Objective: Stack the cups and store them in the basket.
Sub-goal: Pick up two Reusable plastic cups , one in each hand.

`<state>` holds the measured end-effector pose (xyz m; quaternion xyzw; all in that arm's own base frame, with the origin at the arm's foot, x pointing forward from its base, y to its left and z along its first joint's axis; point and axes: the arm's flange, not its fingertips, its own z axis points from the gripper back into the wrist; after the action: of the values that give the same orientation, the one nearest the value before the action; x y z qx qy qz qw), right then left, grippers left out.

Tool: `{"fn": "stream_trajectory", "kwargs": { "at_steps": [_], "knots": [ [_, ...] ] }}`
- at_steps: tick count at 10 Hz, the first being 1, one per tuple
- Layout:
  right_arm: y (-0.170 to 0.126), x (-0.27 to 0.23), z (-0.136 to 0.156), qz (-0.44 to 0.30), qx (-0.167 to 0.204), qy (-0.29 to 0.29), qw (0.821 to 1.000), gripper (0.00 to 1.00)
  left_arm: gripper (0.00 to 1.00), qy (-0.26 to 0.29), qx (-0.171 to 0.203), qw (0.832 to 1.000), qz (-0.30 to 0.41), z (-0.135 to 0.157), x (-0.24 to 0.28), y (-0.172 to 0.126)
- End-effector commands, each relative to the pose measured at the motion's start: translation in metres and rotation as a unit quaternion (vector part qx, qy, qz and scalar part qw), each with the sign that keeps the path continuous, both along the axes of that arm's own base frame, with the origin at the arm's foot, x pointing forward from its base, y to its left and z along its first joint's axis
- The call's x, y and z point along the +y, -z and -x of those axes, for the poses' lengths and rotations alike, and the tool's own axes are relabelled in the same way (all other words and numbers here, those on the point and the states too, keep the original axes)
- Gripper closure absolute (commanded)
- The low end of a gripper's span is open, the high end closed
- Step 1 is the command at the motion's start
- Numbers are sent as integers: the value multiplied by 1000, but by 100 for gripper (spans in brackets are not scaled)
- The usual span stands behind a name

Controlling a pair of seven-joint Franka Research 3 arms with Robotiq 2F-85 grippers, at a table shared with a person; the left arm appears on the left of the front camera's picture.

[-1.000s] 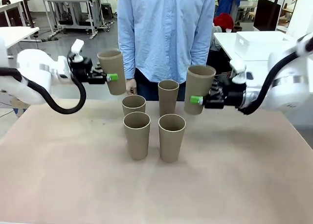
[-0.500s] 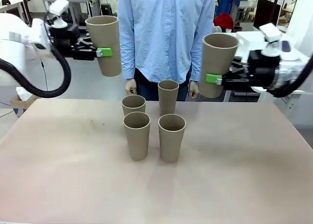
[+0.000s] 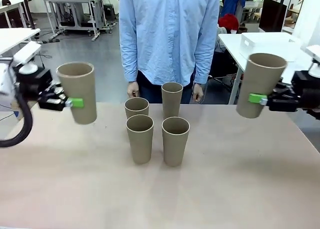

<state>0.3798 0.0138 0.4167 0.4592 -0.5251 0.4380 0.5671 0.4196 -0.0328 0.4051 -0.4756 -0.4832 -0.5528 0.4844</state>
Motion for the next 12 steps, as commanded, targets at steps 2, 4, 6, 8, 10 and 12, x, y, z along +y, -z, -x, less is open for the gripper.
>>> {"fn": "stream_trajectory", "kwargs": {
  "at_steps": [2,4,6,8,10,12],
  "knots": [
    [37,-19,53,-47,-5,-1,999,16,15,-12,-35,998,57,54,40,12],
    [53,-11,62,-36,1,-7,999,16,15,-15,-45,996,78,71,56,11],
    [63,5,67,-27,1,-13,1000,16,15,-12,-41,997,71,77,57,5],
    [68,21,76,-16,-6,-16,1000,16,15,-8,-30,998,54,79,51,-4],
    [68,22,80,-10,-7,-8,1000,16,15,-7,-16,999,41,75,48,-6],
    [67,22,86,-4,-6,1,1000,16,15,-21,-9,999,45,69,43,-8]
  ]
}}
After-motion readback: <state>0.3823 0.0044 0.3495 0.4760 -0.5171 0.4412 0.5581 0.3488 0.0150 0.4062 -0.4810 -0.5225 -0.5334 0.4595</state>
